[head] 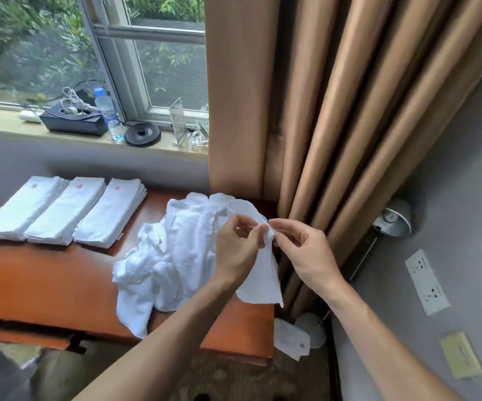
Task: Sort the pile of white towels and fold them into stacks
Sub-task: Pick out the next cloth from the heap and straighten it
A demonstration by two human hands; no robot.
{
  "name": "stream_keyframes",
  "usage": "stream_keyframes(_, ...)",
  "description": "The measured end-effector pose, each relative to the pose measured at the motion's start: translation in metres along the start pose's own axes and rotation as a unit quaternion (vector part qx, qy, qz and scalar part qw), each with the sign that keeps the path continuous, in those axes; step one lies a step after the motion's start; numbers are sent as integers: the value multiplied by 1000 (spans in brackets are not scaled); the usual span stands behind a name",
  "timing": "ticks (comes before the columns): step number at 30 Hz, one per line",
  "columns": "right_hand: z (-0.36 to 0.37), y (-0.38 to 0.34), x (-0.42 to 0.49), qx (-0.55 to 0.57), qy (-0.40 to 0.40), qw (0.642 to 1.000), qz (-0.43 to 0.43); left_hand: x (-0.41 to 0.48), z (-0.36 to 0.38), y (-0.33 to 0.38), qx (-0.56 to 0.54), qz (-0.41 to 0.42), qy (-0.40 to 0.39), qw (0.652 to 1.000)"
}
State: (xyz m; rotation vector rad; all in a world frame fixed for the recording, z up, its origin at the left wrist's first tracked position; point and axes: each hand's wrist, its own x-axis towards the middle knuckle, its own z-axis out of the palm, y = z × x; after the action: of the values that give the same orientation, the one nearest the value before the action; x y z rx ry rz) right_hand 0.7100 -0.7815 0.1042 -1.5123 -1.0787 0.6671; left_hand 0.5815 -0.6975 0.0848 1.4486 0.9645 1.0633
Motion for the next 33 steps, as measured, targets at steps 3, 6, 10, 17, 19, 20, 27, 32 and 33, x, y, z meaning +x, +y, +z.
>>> stream_keyframes(3,-13,2,-1,42,-5,999,18,-3,17,-2,-4,-4,16,1000)
stream_keyframes(6,-28,6,-2,71,-3,997,26,-8,35,0,2,4,25,1000)
stream_keyframes(10,-47,9,0,74,-2,997,20,-9,49,1,19,13,4,1000)
stream_keyframes(17,-78,7,12,48,-16,999,3,3,31,-7,328,100,-31,939)
stream_keyframes(19,-84,6,15,47,-21,999,2,6,21,-6,370,99,-2,924)
stream_keyframes(20,-86,7,16,45,-26,999,1,5,17,-5,380,99,2,920)
stream_keyframes(27,-105,21,24,-5,-61,998,-9,-2,21,2,223,29,1,974)
stream_keyframes(32,-113,28,32,-12,-71,997,-22,-11,30,8,133,20,27,990)
stream_keyframes(33,-113,28,35,-10,-72,997,-24,-13,30,11,110,11,34,993)
